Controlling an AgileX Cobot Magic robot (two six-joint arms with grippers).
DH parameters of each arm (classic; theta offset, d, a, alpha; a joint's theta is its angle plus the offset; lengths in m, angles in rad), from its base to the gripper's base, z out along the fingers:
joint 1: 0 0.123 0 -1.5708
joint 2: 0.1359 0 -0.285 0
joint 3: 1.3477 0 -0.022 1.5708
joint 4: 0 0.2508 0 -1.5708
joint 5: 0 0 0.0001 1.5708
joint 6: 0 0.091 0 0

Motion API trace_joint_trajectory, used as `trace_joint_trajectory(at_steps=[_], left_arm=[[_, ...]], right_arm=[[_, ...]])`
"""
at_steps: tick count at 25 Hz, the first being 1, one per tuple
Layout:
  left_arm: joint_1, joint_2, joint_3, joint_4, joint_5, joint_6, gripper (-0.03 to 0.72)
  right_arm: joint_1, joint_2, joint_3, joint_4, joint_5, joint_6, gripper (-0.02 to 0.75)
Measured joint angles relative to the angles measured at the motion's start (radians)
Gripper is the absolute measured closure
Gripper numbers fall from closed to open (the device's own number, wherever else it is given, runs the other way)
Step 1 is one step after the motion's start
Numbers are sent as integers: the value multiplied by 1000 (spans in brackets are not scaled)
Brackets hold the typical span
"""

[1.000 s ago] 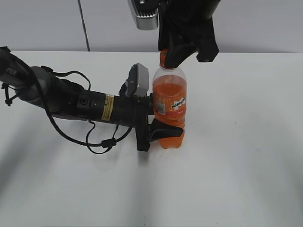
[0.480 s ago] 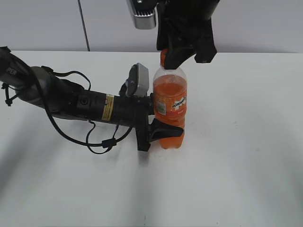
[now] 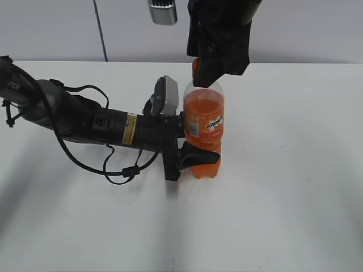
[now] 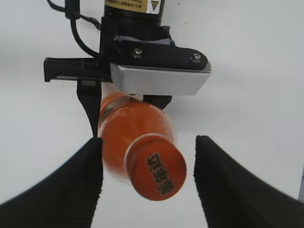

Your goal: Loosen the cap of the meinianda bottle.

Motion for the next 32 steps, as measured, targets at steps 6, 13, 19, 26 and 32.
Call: trace_joint_trajectory(at_steps=[6,13,19,26,32], left_arm=[[0,0,0,0,0,0,289],[0,0,0,0,0,0,289],[0,0,0,0,0,0,289],[0,0,0,0,1,0,289],[0,0,0,0,0,0,289]], right_arm=[[0,0,-48,0,1,359,276],[0,0,-55,0,1,840,276],[0,0,-56,0,1,1244,276],[0,0,-51,8,1,1465,276],[0,-7,-48,-2,0,1513,276]])
